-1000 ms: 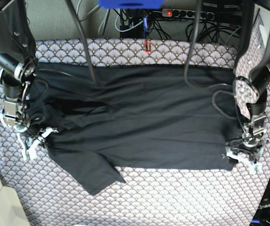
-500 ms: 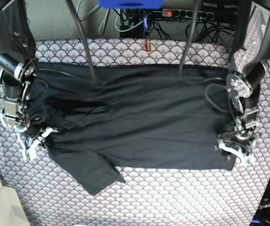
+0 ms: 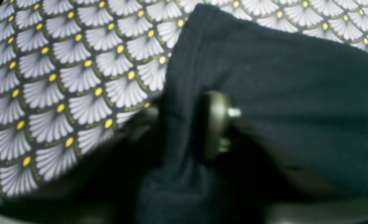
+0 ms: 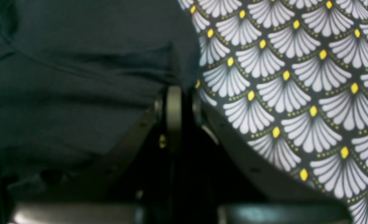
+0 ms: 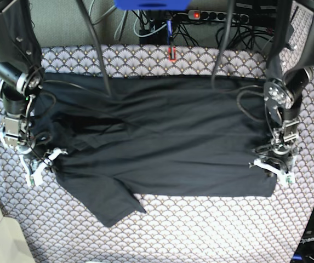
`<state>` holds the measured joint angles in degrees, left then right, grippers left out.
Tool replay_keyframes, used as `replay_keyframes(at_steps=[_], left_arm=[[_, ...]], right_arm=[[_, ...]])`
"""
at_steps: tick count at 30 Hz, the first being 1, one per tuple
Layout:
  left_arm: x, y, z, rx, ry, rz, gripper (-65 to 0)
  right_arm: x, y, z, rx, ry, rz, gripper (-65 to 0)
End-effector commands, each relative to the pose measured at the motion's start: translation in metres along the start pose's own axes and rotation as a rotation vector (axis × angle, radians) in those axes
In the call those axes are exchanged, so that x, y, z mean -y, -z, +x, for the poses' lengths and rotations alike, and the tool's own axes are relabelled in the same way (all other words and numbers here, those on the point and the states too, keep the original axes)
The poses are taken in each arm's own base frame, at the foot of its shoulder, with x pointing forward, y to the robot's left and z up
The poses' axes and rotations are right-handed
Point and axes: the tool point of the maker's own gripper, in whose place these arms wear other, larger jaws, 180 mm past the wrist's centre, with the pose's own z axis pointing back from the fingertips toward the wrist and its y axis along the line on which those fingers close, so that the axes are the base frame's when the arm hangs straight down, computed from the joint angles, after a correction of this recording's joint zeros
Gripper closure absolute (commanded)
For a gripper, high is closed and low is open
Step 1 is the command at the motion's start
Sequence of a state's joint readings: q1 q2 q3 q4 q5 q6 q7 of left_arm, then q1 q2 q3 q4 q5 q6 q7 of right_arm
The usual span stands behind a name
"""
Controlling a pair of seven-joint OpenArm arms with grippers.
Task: Fold the T-shirt properly
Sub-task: 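Close both grippers on the hem edge of the shirt, then lift the hem edge with both grippers and fold it over the collar edge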
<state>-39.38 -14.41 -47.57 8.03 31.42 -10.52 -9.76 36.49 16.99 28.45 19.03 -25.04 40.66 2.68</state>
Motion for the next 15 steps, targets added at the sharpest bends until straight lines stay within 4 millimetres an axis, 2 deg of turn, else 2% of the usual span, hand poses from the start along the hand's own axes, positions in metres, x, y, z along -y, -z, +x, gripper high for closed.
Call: replay_keyframes(at_steps=[1,3,8,10,12,15], left_arm=[[0.001,0.001,0.001,-0.025,0.000,-0.005,-7.2],[0.001,0.001,0.001,-0.028,0.000,-0.005,-0.1],[0.001,0.002,0.007,-0.017,0.003,-0.005,0.0],[0.003,0.005,0.019,0.002,-0.002,-0.008,0.0],[0.006,0.006,0.028,0.015,-0.006,-0.015,0.0],[0.008,0.007,0.030,0.016,-0.006,-0.022,0.0]], right_arm=[[0.011,-0.003,0.000,-0.044,-0.034,-0.028,-1.1],[0.011,-0.003,0.000,-0.044,-0.034,-0.028,-1.0],[0.008,-0.002,-0.001,-0.058,-0.067,-0.018,-0.7],[0.011,-0.003,0.010,-0.030,-0.095,-0.029,-0.7],[0.015,-0.008,0.008,-0.022,-0.110,-0.047,-0.7],[0.014,-0.013,0.015,0.002,-0.158,-0.071,-0.7]])
